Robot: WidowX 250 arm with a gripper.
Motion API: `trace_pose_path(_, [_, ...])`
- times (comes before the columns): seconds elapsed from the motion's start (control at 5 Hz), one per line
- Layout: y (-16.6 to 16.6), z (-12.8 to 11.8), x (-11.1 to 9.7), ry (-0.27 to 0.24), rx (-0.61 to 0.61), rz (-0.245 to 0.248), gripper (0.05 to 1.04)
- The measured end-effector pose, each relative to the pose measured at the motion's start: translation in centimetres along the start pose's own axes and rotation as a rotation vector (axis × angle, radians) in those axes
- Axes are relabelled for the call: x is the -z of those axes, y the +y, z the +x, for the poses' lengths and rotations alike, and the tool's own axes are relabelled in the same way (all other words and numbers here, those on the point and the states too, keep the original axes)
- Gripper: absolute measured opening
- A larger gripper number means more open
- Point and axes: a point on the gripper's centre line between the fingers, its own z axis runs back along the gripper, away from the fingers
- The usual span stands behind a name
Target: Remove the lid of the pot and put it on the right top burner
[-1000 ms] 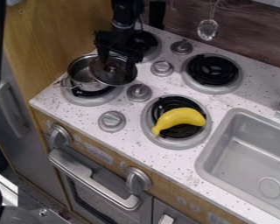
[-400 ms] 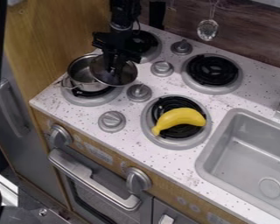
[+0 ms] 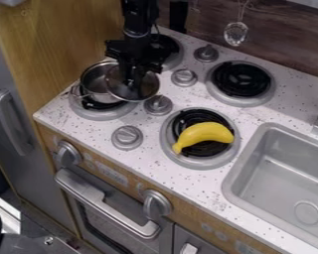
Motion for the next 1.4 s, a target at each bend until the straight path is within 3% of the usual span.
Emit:
trace_pose_path(0.2, [-2.6, 0.9, -1.9, -0.048, 0.056, -0.031, 0.270])
trace_pose_path(0.6, [-8.3, 1.6, -2.9, -0.103, 0.157, -0.100, 0.270])
trace_pose_path(0.8, [-11.1, 3.2, -1.8, -0.145, 0.245, -0.087, 0.270])
trace_pose_path(1.4, [-16.0, 6.7, 1.5, -0.209, 0.284, -0.181, 0.270])
